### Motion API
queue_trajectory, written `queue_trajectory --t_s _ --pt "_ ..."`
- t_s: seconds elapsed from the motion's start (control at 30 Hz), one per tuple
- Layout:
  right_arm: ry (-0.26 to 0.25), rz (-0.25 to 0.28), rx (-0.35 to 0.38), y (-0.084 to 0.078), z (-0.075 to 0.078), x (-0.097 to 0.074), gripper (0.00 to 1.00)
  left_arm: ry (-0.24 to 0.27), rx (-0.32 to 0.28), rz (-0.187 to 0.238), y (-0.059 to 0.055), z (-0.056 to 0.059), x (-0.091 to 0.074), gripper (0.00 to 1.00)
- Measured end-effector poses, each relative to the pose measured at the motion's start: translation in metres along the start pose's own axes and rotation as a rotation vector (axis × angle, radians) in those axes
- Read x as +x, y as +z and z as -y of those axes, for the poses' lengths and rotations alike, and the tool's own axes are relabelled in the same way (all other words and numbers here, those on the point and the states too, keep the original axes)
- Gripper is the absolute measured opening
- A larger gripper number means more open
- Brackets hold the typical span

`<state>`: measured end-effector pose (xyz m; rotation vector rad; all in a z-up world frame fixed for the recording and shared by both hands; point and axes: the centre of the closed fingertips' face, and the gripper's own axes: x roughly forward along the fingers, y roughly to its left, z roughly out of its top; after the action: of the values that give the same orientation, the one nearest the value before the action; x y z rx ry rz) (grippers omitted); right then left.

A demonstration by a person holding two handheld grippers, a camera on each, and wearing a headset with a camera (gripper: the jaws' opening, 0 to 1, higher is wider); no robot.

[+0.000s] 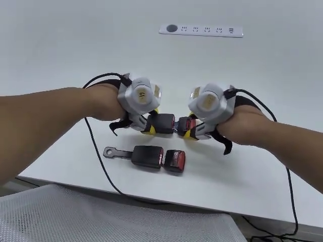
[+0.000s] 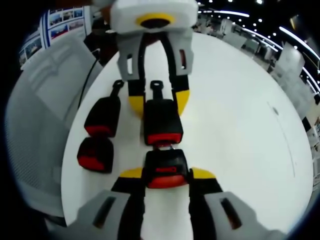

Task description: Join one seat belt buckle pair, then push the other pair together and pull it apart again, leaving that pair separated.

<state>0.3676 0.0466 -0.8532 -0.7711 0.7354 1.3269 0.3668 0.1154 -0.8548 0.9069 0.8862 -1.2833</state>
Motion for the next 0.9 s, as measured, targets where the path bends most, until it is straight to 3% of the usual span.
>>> queue_trajectory --t_s 0.23,0.47,0.9 --pt "-0.006 -0.017 -0.003 -0.009 0.001 -0.006 0.32 -0.006 -0.004 -0.004 -0.001 0.0 0.001 0.32" --pt "0.005 0.005 0.014 -0.011 0.004 -0.009 0.33 -0.006 -0.001 0.006 -0.001 -0.002 0.001 0.32" --pt "-0.022 -0.033 0.027 -0.049 0.006 -0.034 0.34 -0.014 0.002 -0.006 0.001 -0.002 0.002 0.32"
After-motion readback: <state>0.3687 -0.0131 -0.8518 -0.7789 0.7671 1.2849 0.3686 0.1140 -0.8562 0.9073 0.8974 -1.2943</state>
